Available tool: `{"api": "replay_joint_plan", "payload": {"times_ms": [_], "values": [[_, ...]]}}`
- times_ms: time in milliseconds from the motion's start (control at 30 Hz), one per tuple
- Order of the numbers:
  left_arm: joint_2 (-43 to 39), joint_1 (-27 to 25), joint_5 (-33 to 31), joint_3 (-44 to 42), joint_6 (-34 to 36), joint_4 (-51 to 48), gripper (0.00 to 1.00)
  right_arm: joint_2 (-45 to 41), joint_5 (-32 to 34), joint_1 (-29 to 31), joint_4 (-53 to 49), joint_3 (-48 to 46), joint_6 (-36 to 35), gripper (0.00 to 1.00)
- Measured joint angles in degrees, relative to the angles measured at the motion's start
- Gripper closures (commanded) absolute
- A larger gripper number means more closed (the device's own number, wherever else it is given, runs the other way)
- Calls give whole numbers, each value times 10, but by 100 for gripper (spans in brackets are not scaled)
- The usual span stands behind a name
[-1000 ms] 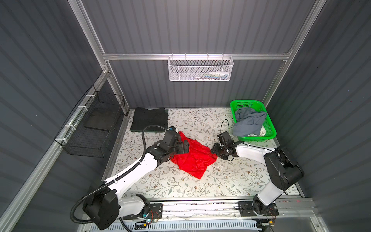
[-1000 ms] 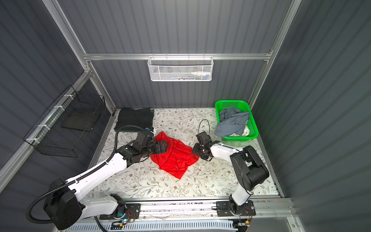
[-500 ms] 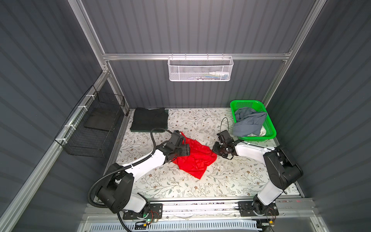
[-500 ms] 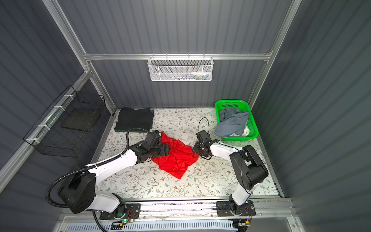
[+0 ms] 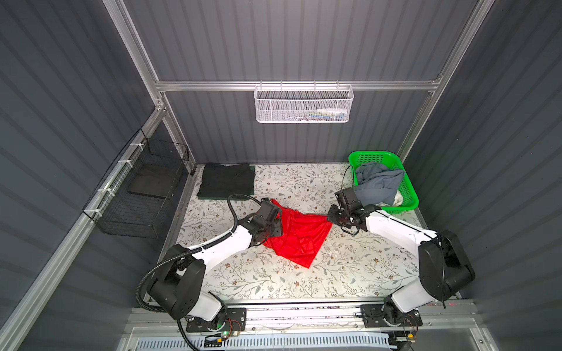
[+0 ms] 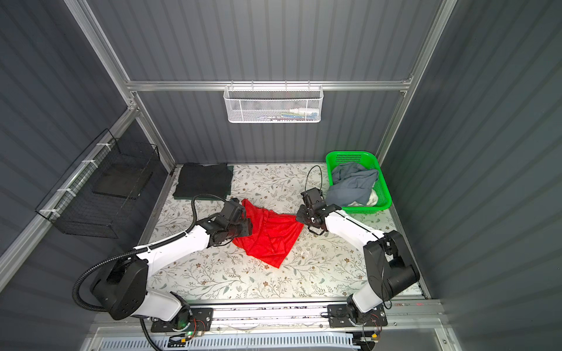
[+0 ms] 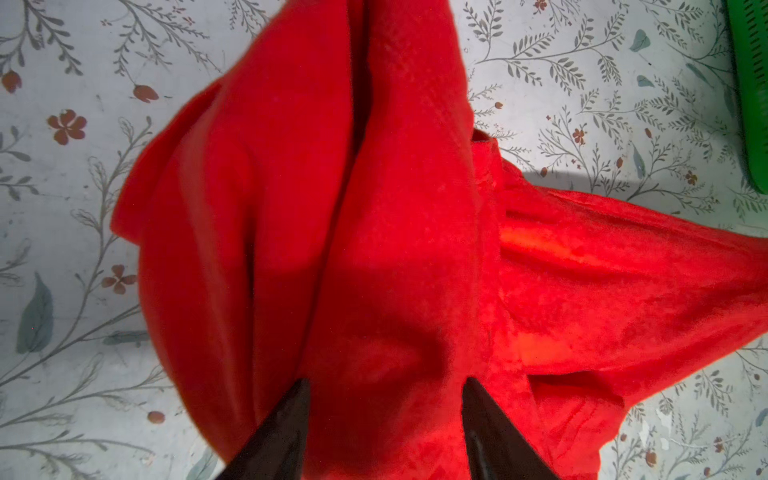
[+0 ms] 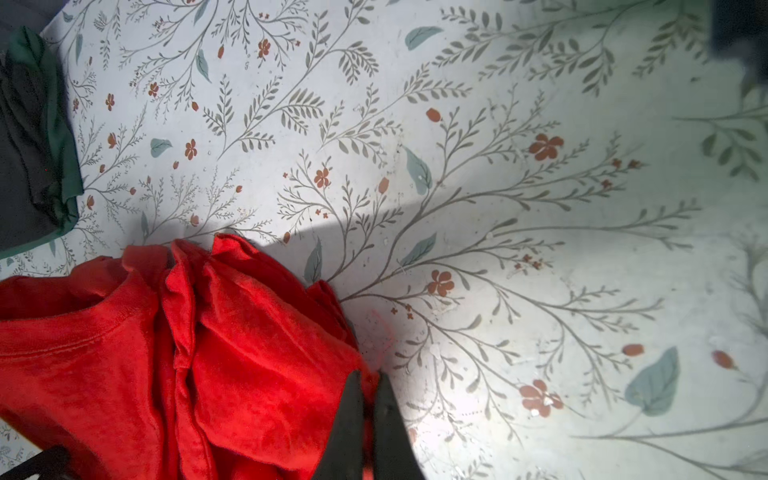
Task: Fold and stack the t-shirts
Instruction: 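Grasp the red t-shirt edges with both grippers, then lift the red t-shirt with both grippers and stretch it apart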
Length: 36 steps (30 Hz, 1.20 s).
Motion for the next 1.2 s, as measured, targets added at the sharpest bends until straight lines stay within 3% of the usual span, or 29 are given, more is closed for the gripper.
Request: {"api": "replay_joint_plan", "payload": {"times_ms": [167, 500, 633, 700, 800, 933, 1200], "values": [[-5, -9, 0, 0, -5, 0, 34, 0, -2, -4, -11, 3, -7, 100], [43, -45, -5, 49, -2, -24, 36, -2, -25, -8, -10, 12, 1, 100], [82, -46, -10, 70, 9, -37, 48, -9, -41, -15, 1, 12, 15, 100], [101, -46, -14, 83, 16, -47, 64, -10, -45, -18, 5, 12, 19, 100], [114, -46, -20, 96, 23, -66, 99, -11, -39, -19, 2, 19, 20, 100], [95, -46, -33, 115, 28, -108, 100, -10, -14, -19, -18, 43, 13, 100], [-36, -42, -110, 173, 33, -181, 100, 7, 41, -38, -68, 139, -27, 100]]}}
